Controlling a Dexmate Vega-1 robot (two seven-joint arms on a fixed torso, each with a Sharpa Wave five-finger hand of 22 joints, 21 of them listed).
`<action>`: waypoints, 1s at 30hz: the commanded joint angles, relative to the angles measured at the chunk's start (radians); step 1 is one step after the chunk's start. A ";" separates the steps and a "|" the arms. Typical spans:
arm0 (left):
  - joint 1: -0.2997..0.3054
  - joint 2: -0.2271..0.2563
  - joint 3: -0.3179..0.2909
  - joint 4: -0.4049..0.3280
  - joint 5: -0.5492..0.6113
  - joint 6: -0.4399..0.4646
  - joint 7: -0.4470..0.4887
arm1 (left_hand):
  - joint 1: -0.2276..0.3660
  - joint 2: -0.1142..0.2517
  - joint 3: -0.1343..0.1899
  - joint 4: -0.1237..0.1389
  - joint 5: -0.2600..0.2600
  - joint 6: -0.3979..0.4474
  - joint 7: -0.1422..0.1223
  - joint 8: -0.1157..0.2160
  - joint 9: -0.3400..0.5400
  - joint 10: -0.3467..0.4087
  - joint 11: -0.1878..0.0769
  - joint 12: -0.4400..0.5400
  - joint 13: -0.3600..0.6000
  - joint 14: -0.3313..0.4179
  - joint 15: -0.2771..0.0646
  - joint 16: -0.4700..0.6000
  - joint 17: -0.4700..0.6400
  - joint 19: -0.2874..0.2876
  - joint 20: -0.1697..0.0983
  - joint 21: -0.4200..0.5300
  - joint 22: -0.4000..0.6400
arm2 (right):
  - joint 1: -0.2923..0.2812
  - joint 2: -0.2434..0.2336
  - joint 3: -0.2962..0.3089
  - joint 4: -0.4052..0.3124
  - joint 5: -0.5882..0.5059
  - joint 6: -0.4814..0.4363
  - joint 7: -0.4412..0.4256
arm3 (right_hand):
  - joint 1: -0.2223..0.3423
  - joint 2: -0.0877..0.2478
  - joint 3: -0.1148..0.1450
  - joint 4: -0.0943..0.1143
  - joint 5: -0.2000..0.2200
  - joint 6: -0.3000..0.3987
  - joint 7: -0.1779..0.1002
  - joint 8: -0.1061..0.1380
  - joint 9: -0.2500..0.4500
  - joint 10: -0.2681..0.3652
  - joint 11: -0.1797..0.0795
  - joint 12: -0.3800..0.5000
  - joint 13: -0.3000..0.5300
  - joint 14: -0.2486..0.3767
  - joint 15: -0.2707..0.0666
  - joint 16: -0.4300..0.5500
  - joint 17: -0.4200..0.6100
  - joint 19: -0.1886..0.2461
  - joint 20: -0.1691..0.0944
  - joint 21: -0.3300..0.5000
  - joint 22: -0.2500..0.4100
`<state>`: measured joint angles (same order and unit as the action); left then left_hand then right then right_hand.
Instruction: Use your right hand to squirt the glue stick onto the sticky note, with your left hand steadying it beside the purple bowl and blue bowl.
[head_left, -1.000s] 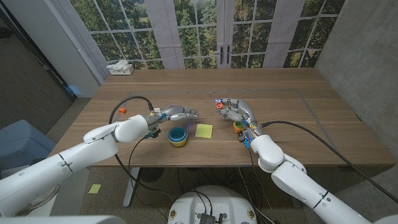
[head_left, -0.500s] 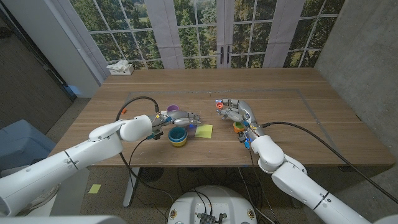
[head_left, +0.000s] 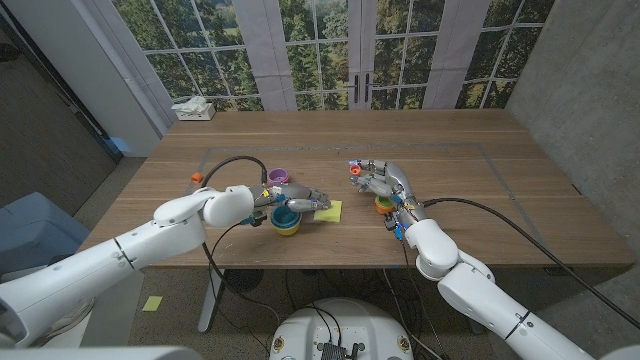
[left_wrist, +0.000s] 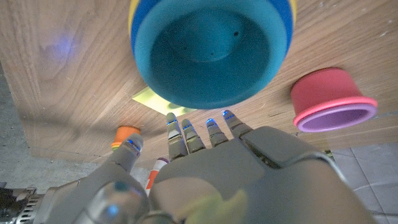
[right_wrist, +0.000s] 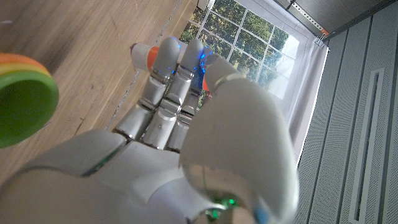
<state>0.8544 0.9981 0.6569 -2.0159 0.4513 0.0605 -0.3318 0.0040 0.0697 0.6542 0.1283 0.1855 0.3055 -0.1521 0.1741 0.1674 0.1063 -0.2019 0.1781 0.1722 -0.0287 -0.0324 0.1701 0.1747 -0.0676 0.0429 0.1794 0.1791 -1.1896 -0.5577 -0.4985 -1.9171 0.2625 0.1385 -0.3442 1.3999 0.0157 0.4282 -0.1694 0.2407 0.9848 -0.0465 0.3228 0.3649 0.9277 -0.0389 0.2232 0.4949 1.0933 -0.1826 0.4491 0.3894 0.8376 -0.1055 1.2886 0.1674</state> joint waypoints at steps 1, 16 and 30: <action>0.004 -0.001 0.016 -0.030 0.130 -0.019 -0.013 | -0.001 0.085 0.003 0.013 0.007 0.005 -0.007 0.006 0.003 -0.014 -0.006 -0.002 0.002 -0.015 -0.031 0.001 0.003 -0.021 0.002 -0.002 0.003 | -0.006 0.004 0.006 0.012 0.012 0.017 0.003 | -0.009 0.002 0.010 -0.001 0.008 0.106 0.098 0.003 0.004 0.028 0.021 0.003 0.001 -0.006 -0.043 -0.003 0.002 0.008 -0.104 0.001 0.004; 0.122 0.012 -0.075 0.033 0.157 -0.193 0.322 | 0.022 0.048 0.047 -0.025 0.002 0.286 0.065 0.035 0.004 0.237 0.035 0.050 0.003 0.200 -0.063 0.032 -0.005 0.099 0.028 0.042 -0.001 | -0.008 0.007 0.001 0.008 0.003 0.015 -0.003 | -0.012 0.002 0.014 0.000 0.010 0.106 0.097 -0.001 0.006 0.028 0.020 0.001 0.002 -0.005 -0.043 -0.004 0.002 0.010 -0.104 0.001 0.004; 0.194 -0.010 -0.122 0.066 0.170 -0.243 0.451 | 0.012 0.049 0.091 -0.029 -0.010 0.641 0.224 0.069 0.019 0.698 0.132 0.094 0.018 0.696 -0.122 0.076 0.005 0.348 -0.009 0.077 0.005 | -0.010 0.008 -0.003 -0.004 -0.007 0.010 -0.008 | -0.013 -0.002 0.018 -0.002 0.012 0.108 0.097 -0.005 0.007 0.027 0.019 -0.002 0.004 -0.003 -0.045 -0.005 0.002 0.011 -0.104 0.000 0.004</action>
<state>0.9947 0.9959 0.5706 -1.9536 0.6027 -0.1733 0.0485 0.0204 0.0751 0.7373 0.0976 0.1807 0.9076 0.0595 0.2332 0.1827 0.7572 -0.0777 0.2632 0.1855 0.6189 -0.0553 0.2407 0.1749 0.2353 0.0419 0.2426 0.1795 -1.1977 -0.5499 -0.4986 -1.9113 0.2639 0.1535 -0.3481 1.3916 0.0137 0.4378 -0.1737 0.2495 0.9862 -0.0479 0.3114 0.3690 0.9345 -0.0358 0.2184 0.4932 1.0932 -0.1826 0.4474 0.3900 0.8376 -0.1055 1.2886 0.1701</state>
